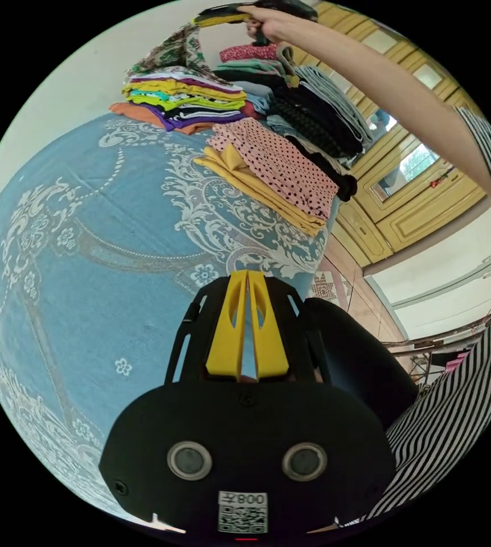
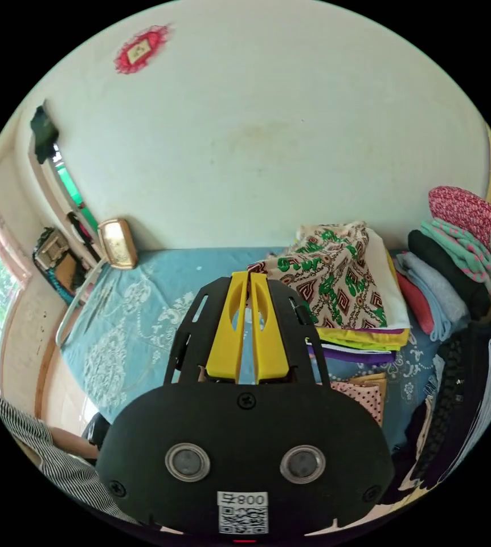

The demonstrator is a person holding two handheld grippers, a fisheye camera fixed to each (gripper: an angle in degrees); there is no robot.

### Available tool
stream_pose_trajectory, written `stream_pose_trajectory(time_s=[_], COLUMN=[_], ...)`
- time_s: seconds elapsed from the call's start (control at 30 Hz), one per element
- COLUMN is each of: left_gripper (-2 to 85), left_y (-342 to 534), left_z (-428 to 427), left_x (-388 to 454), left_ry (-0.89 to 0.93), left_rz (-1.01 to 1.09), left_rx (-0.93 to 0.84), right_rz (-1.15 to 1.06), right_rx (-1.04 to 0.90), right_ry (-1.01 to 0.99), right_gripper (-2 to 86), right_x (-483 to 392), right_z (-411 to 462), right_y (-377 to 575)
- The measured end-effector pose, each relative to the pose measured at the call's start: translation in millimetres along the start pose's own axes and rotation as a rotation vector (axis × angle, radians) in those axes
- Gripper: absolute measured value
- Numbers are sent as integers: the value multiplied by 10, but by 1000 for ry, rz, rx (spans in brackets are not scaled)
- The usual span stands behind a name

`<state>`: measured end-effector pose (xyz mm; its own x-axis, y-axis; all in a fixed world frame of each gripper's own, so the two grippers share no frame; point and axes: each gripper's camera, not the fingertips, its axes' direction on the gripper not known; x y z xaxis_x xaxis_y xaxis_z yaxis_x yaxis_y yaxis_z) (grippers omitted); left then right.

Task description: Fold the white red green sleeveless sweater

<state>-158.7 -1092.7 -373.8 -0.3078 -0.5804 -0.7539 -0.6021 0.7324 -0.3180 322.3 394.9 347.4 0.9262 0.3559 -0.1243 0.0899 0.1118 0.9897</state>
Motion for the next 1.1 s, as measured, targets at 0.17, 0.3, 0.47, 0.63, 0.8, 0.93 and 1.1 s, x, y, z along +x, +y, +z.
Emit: stream_pose_trajectory(time_s=[0.17, 0.3, 0.47, 0.63, 0.8, 0.93, 1.1], left_gripper=[3, 8, 29, 70, 100, 108, 107], left_y=[547, 1168, 1880, 2522, 2614, 2313, 1801], left_z=[-892, -1494, -1875, -2014, -2054, -2005, -1927], left_x=[-533, -892, -1083, -1180, -1239, -1259, -1131], left_ry=[12, 56, 163, 283, 320, 316, 323], left_rz=[-174, -306, -391, -453, -407, -325, -168], left_rx=[135, 223, 283, 342, 345, 320, 268], right_rz=[-120, -120, -140, -116, -69, -2, 49], right_rx=[-55, -113, -243, -266, -226, -185, -180], right_ry=[-240, -412, -488, -529, -526, -513, -462], right_gripper=[2, 2, 1, 1, 1, 1, 1], right_x=[-716, -1036, -1472, -1632, -1602, -1425, -1259], right_z=[-533, -794, -1068, -1410, -1929, -2360, -2714], right_y=[431, 751, 1037, 1227, 1355, 1423, 1514])
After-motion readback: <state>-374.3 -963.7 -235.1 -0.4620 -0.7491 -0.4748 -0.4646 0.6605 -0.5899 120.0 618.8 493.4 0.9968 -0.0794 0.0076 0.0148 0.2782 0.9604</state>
